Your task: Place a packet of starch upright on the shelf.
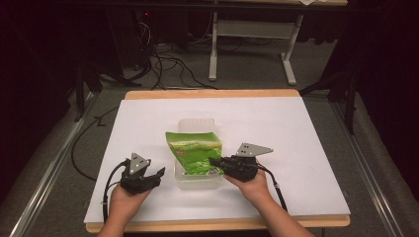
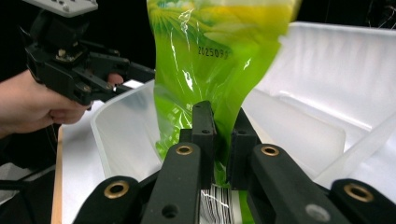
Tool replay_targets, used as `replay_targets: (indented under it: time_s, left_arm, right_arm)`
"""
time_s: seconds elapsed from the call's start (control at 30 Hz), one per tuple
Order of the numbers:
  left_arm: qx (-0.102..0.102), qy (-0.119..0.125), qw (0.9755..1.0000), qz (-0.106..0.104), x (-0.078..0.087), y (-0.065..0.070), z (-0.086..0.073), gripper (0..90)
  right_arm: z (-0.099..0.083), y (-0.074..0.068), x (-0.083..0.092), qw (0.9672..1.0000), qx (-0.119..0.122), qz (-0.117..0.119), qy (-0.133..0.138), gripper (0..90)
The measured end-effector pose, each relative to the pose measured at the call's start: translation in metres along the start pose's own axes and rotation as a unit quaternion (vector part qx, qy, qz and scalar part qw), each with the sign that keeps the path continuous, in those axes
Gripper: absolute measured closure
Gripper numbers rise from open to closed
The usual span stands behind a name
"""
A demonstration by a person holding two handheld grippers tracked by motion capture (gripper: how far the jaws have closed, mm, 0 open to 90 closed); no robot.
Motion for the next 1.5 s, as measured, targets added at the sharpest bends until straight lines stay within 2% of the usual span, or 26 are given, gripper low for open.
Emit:
replay_targets:
  time_s: [0.4, 0.7, 0.9, 0.97, 1.03, 1.13, 1.5]
  left_arm:
    - [0.001, 0.0, 1.0, 0.0, 0.0, 0.0, 0.0, 39.5]
    - [0.001, 0.001, 1.0, 0.001, 0.0, 0.001, 0.0, 39.6]
    - [0.0, -0.001, 1.0, 0.0, 0.0, 0.001, 0.0, 39.6]
    - [0.0, 0.0, 1.0, 0.0, 0.0, 0.002, 0.0, 39.6]
    - [0.003, 0.003, 1.0, 0.0, 0.0, 0.001, 0.001, 39.6]
    - [0.002, 0.003, 1.0, 0.0, 0.001, 0.001, 0.001, 39.6]
    - [-0.001, -0.002, 1.0, -0.002, 0.0, 0.002, 0.0, 39.6]
  right_arm:
    - [-0.007, 0.002, -0.002, 0.9999, -0.003, -0.005, -0.014, 85.8]
    - [-0.011, 0.005, -0.003, 0.9997, -0.015, -0.004, -0.021, 85.9]
    - [-0.014, 0.005, -0.005, 0.9993, -0.01, -0.015, -0.031, 86.1]
    - [-0.02, 0.008, -0.008, 0.9983, -0.006, -0.03, -0.05, 86.1]
    - [-0.021, 0.011, -0.009, 0.9984, -0.018, -0.023, -0.048, 86.2]
    - [-0.018, 0.008, -0.009, 0.9977, -0.004, -0.033, -0.058, 86.1]
    - [-0.02, 0.011, -0.01, 0.997, -0.02, -0.035, -0.066, 86.2]
Point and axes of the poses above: each handheld gripper's, and its own axes: x roughly backward along the jaws, z roughly out of its top, y roughly to its right, the point moved 3 cm from there along -x, roughly forward along the jaws, and after that the axes turned 15 degrees about -x, right-handed, at the moved point
